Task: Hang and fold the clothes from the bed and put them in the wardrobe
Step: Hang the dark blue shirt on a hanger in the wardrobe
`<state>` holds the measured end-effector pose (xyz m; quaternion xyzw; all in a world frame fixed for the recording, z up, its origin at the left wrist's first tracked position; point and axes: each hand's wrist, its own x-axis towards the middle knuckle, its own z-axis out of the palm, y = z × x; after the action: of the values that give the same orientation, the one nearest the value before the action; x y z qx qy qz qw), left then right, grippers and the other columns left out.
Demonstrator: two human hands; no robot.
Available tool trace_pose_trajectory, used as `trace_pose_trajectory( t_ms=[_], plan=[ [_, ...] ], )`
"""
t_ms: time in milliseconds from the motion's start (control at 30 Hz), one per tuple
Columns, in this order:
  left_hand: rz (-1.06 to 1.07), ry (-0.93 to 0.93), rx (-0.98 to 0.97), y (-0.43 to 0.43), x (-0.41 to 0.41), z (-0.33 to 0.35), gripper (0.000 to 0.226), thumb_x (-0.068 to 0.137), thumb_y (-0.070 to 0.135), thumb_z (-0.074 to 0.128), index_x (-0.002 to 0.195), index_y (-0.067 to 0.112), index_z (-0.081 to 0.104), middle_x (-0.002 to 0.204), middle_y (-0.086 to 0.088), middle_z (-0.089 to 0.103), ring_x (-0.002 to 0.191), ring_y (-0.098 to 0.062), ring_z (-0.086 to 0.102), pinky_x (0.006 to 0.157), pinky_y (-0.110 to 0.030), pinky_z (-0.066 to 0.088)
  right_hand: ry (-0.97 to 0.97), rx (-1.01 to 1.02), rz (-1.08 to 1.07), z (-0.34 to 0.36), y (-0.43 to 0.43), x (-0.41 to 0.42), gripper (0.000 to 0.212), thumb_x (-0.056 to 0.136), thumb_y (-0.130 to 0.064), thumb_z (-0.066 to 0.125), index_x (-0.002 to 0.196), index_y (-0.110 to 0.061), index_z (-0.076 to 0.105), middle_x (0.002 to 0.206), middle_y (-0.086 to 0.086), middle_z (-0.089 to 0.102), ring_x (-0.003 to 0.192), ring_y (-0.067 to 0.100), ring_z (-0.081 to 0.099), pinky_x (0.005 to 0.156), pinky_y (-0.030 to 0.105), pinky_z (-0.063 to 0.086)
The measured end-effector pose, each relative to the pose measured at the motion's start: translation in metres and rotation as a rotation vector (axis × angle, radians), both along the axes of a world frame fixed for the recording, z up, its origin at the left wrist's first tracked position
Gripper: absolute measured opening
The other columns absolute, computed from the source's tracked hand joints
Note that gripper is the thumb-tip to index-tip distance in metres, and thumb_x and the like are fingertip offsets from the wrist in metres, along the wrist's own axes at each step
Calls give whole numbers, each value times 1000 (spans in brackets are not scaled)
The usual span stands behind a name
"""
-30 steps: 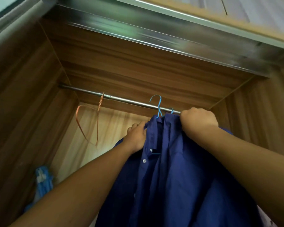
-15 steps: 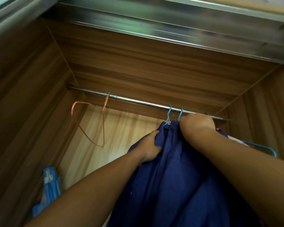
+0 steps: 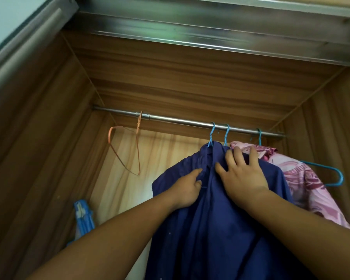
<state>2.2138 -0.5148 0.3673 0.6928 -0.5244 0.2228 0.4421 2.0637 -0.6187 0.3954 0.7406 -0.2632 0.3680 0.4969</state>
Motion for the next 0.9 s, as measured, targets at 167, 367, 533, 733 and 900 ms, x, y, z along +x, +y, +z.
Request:
trace_pose_trajectory(
  t_ms=[167,367,533,733,900],
  plan=[
    [88,-28,64,26,-4,-12,53,103,34,50,153,21,35,135,-8,62,119,-21,60,103,-31,46,67,155,444,-5,23,3,33,101,-33,38,130,-27,52,123,1,55,120,26,50,109,45,31],
    [155,70,227,71,-1,-39,34,101,31,50,135,26,50,88,-4,59,68,-23,57,57,-28,48,200,646,782,-38,52,21,18,98,-41,51,86,-30,58,92,-6,66,85,17,61,75,35,52],
    [263,160,392,111,-6,-86,39,100,29,52,138,21,51,98,-3,56,78,-22,60,63,-34,55,371,1001,777,-92,80,27,28,98,-46,57,95,-20,66,87,5,67,72,27,71,58,37,61],
    [354,170,648,149,-27,-180,37,101,29,52,134,15,59,119,-5,66,102,-21,64,64,-20,50,528,1307,602,-182,107,12,35,97,-47,58,111,-15,61,102,17,67,83,28,72,67,44,64],
    [419,185,907,183,-37,-262,47,101,42,49,141,19,52,145,-8,51,127,-27,52,105,-33,44,652,1353,372,-258,110,-6,43,96,-53,56,105,-11,63,100,11,67,86,26,70,72,41,63]
  ],
)
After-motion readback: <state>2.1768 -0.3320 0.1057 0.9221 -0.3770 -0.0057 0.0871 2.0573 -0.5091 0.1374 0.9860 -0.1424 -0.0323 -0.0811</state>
